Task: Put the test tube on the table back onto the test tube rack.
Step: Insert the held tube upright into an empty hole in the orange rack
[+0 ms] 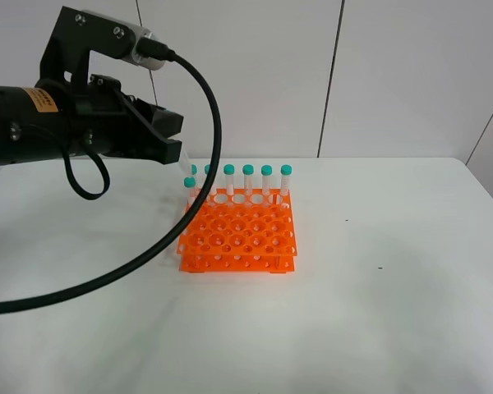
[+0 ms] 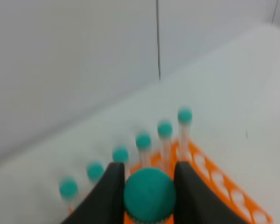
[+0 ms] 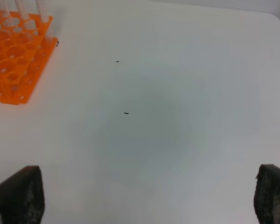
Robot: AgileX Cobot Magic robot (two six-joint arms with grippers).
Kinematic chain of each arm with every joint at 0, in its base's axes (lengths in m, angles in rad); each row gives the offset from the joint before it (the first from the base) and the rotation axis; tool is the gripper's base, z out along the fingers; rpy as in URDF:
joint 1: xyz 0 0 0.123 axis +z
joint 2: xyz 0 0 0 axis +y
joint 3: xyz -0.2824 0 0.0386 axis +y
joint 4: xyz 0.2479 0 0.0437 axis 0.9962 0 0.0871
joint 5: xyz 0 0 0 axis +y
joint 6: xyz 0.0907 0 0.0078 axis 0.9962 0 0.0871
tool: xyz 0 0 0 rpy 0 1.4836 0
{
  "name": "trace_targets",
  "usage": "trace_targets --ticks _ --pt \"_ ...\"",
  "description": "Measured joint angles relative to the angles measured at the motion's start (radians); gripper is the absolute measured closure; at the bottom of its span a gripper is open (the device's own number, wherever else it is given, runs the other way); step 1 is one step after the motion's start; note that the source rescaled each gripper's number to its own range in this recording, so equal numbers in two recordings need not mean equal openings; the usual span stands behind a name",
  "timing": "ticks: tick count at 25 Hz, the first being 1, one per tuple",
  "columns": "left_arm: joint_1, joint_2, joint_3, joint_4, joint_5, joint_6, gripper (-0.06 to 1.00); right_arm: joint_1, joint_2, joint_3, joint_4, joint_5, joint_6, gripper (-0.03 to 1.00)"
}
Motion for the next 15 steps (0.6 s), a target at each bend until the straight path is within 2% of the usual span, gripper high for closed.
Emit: trace_targets --ticks 4,8,11,15 --pt "-0.001 0.083 -0.006 0.032 -0.121 -0.016 0.93 0.0 0.0 0.0 0.0 0.0 0.0 -0.03" --pt "-0.001 0.204 -0.045 0.036 -0.131 -0.022 0.93 0.0 0.0 0.0 0.0 0.0 0.0 -0.03" --pt "-0.001 0.291 -0.103 0.036 -0.075 -0.047 0.93 0.0 0.0 0.0 0.0 0.0 0.0 -0.03" --pt "-0.001 0.378 -0.242 0.04 0.073 -0.061 0.93 0.0 0.0 0.0 0.0 0.0 0.0 -0.03"
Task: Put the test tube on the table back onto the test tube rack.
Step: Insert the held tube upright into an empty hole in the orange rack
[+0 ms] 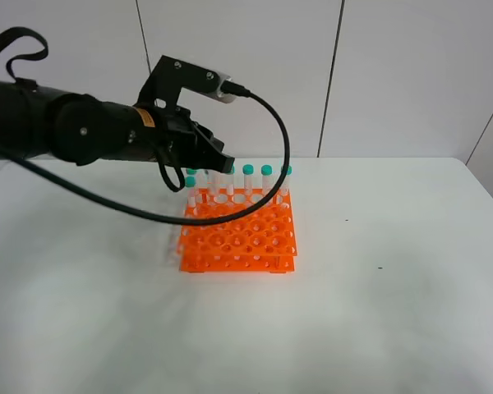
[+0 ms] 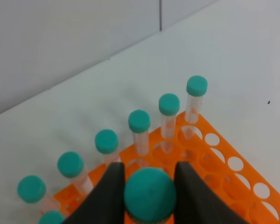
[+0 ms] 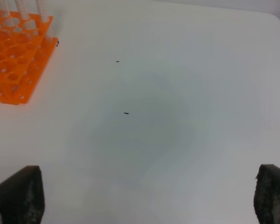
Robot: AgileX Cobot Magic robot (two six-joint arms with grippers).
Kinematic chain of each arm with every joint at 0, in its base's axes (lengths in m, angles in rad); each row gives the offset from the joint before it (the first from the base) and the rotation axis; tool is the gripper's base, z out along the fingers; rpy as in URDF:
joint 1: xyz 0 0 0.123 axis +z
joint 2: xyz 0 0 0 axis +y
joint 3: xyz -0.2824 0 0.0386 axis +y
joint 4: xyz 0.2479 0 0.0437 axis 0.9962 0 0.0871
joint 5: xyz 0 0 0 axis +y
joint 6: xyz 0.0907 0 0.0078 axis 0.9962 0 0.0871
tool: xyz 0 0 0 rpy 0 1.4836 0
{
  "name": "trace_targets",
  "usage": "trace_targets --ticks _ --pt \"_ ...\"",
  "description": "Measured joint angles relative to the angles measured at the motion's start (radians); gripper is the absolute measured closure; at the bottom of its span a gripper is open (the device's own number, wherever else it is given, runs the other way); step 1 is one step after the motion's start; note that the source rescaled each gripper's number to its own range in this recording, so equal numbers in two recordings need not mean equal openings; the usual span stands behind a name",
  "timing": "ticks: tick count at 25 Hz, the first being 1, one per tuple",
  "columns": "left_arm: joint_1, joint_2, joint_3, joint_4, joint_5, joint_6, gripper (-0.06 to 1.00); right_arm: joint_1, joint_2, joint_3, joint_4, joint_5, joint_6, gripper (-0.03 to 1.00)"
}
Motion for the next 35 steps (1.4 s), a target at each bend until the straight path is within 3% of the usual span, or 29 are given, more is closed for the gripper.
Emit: trace_targets --ticks 6,11,28,35 --pt "0.0 0.113 -0.137 0.0 0.104 -0.004 0.93 0.0 0.0 0.0 0.0 0.0 0.0 -0.03" --pt "0.016 0.178 -0.14 0.006 0.068 -0.027 0.93 0.0 0.0 0.0 0.0 0.0 0.0 -0.03" --pt "0.057 0.212 -0.145 0.138 0.007 -0.042 0.93 0.0 0.0 0.0 0.003 0.0 0.0 -0.03" --pt "0.057 0.201 -0.141 0.153 -0.035 -0.143 0.93 0.0 0.0 0.0 0.003 0.0 0.0 -0.03"
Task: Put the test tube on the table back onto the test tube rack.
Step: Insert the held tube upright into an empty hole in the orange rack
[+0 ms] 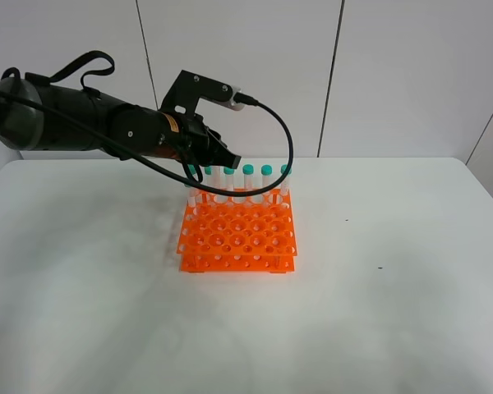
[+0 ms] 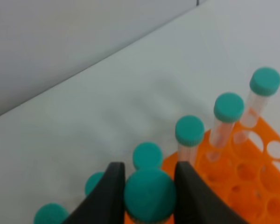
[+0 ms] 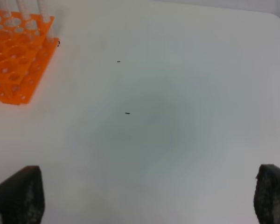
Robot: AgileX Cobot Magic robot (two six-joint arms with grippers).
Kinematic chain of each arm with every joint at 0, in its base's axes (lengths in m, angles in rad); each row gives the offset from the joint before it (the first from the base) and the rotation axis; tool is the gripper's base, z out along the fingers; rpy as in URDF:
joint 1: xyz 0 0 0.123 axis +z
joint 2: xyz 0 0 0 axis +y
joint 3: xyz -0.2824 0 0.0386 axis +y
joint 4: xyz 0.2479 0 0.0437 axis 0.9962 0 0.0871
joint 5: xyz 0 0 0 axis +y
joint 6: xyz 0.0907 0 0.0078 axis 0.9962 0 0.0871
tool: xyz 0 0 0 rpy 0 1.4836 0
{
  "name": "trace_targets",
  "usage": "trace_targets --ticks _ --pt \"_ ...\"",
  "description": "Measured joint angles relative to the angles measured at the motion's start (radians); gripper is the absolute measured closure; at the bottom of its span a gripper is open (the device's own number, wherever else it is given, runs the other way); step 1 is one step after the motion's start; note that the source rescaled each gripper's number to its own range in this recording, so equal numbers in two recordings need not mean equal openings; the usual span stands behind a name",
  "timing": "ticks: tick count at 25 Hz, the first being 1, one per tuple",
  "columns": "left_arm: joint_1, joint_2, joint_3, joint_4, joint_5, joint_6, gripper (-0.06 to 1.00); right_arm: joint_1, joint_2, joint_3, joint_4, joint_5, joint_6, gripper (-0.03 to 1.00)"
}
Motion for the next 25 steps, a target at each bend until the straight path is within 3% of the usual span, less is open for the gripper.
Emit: trace_targets --ticks 6,25 --pt "0.0 -0.045 0.097 0.002 -0.154 -0.021 0.93 0.0 0.0 0.0 0.0 0.0 0.0 -0.03" --pt "0.011 -0.011 0.148 0.003 -0.161 0.001 0.93 0.0 0.0 0.0 0.006 0.0 0.0 -0.03"
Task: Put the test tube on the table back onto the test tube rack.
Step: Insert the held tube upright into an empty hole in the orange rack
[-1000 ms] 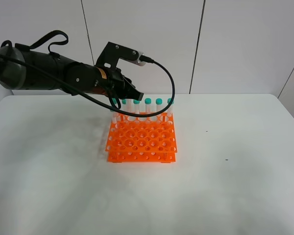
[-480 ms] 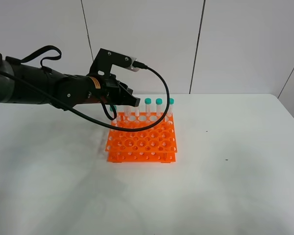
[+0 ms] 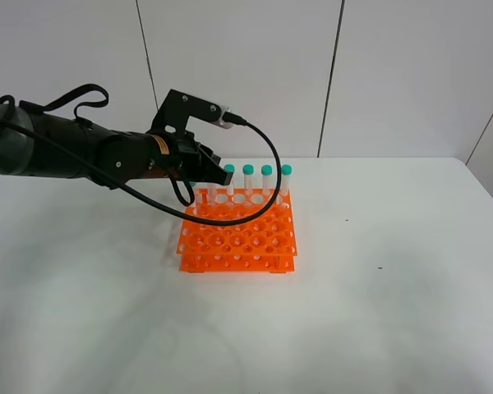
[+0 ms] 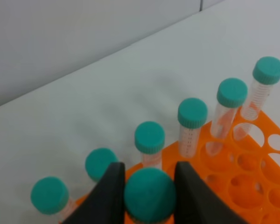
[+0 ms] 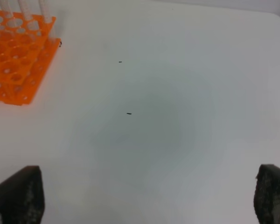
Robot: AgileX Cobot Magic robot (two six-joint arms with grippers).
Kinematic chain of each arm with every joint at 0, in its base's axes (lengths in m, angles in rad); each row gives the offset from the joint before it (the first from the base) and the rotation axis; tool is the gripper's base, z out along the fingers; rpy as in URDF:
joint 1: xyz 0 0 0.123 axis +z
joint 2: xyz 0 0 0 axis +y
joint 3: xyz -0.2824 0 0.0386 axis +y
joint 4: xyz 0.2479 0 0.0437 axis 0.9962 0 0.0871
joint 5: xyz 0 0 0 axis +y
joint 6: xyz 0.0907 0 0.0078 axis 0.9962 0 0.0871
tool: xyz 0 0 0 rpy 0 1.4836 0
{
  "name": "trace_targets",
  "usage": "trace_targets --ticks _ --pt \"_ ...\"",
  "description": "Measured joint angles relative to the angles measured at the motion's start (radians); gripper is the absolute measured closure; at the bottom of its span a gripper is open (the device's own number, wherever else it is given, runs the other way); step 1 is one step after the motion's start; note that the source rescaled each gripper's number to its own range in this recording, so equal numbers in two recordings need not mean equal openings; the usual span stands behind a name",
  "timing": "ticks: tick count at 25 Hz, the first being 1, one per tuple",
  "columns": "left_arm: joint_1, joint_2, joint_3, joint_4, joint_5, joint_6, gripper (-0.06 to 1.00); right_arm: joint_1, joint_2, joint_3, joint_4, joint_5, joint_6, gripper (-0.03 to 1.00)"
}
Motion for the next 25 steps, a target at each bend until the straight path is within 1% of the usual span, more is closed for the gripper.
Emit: trace_targets --ticks 4,25 --pt "0.0 0.022 0.0 0.0 0.0 0.023 0.93 0.0 0.0 0.0 0.001 0.0 0.0 -0.03" --pt "0.0 0.025 -0.022 0.001 0.004 0.025 0.93 0.0 0.0 0.0 0.001 0.0 0.0 -0.03"
